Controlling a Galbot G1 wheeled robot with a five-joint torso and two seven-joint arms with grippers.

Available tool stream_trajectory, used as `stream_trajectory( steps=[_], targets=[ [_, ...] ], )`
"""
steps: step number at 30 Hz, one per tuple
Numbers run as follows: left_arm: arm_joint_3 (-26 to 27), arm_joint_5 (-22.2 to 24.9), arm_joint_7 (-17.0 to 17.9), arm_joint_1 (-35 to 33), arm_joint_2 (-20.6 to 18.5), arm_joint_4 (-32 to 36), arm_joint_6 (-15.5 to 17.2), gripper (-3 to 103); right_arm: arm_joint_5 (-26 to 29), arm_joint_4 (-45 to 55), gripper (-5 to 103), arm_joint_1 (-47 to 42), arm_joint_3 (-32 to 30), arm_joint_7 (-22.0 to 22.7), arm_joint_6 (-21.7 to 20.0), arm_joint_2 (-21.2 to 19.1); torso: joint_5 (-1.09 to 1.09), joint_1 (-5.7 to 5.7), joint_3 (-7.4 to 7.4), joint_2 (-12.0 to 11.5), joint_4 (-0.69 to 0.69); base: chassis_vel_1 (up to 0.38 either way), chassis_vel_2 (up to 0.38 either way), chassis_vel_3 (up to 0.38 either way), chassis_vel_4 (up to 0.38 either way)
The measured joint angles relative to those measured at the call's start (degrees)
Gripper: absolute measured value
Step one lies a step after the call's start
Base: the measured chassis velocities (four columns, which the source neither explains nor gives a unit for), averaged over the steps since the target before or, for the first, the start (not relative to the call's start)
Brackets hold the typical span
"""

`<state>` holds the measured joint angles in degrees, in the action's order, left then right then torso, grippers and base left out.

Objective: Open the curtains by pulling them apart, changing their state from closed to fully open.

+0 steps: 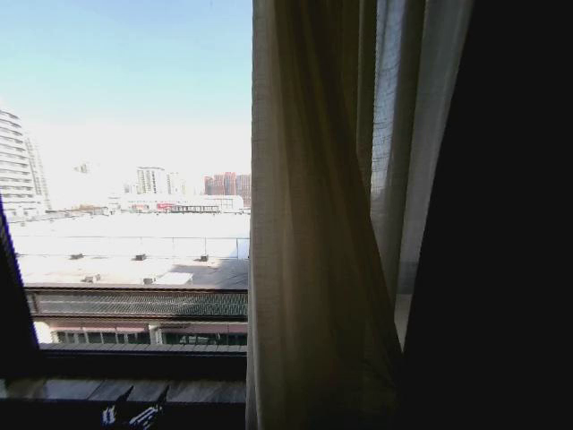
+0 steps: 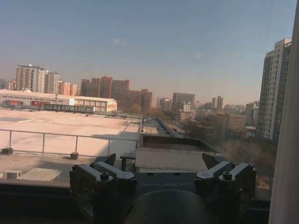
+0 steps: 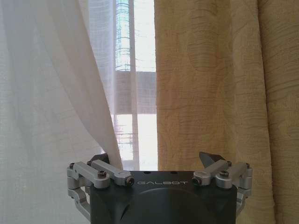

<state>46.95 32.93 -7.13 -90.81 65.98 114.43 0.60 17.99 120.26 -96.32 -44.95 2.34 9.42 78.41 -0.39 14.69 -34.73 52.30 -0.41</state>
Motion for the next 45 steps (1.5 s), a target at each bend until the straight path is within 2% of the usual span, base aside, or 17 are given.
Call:
stream_trajectory(
  steps=[20,30,45],
  targets=[
    [0.0,-0.2,0.0,0.1,0.6,0.6,0.0,100,-2.4,2.2,100,-1.2,1.5,0.4,0.0,2.8,-0.01,0.00,0.00,0.0,0.01,0.231,0.238,-0.232,-0.235],
    [-0.4,-0.9,0.0,0.1,1.2,1.1,0.2,100,-2.2,1.7,100,-1.0,0.5,1.1,0.0,2.7,0.01,0.00,0.00,0.0,0.00,0.199,0.200,-0.198,-0.199],
    [-0.5,-1.7,0.1,-0.1,2.0,1.8,0.6,100,-3.5,2.6,100,-1.0,2.5,0.9,-0.7,3.3,0.00,0.00,0.00,0.0,0.00,0.055,0.050,-0.065,-0.055]
  ],
)
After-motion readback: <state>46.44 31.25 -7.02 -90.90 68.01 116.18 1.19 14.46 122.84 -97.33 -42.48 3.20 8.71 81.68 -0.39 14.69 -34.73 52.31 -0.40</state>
